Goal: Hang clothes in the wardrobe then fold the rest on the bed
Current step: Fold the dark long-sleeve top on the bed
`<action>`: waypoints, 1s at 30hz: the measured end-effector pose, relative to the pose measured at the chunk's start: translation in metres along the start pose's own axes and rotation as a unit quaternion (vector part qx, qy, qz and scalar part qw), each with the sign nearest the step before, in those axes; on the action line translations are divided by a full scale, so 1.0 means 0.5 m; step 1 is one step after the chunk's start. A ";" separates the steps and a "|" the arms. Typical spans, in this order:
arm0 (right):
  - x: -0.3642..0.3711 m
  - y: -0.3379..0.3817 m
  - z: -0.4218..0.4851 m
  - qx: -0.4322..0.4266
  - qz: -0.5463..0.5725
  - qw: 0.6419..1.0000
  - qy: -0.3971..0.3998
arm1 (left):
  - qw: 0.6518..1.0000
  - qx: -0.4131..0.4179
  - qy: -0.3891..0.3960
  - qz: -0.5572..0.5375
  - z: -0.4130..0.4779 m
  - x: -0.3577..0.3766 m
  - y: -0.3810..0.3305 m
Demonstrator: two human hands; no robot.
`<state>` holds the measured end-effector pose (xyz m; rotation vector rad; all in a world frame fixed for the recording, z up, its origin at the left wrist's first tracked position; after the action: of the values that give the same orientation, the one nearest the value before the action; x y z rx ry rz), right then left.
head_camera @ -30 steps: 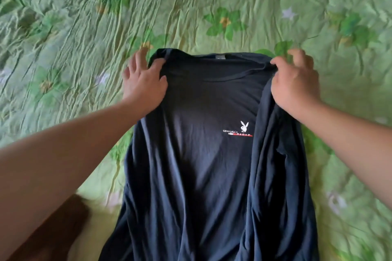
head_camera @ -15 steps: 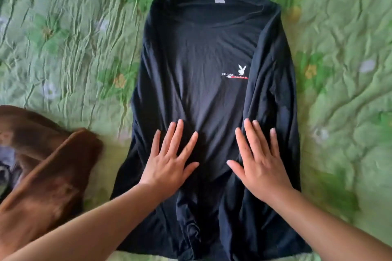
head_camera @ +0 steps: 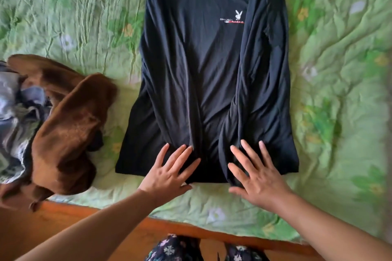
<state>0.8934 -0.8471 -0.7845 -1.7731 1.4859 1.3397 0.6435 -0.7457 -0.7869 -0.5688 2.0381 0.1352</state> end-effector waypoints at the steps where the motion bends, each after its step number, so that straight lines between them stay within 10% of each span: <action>1: 0.002 0.000 -0.009 -0.011 -0.002 1.000 0.014 | 1.000 0.009 0.005 0.010 -0.006 0.003 0.000; 12: -0.068 -0.044 0.024 0.012 -0.068 0.998 -0.013 | 0.998 0.038 -0.055 -0.022 0.026 -0.072 0.034; 23: -0.379 -0.268 0.199 0.121 0.127 0.985 0.005 | 0.989 -0.049 -0.051 -0.127 0.193 -0.372 0.288; 30: -0.496 -0.431 0.317 0.270 0.011 0.954 -0.126 | 0.949 -0.266 -0.149 -0.081 0.320 -0.509 0.463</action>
<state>1.0473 -0.5328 -0.6815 -1.1973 1.5408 0.9912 0.7721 -0.4034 -0.6855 -0.9826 1.6446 0.6471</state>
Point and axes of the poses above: each hand's wrist, its own z-axis towards the middle knuckle, its own x-axis out of the palm, y = z × x, the point moved 4 cm from there along z, towards the middle knuckle, and after that the axes turned 10 degrees about y, right-handed, at the moved point
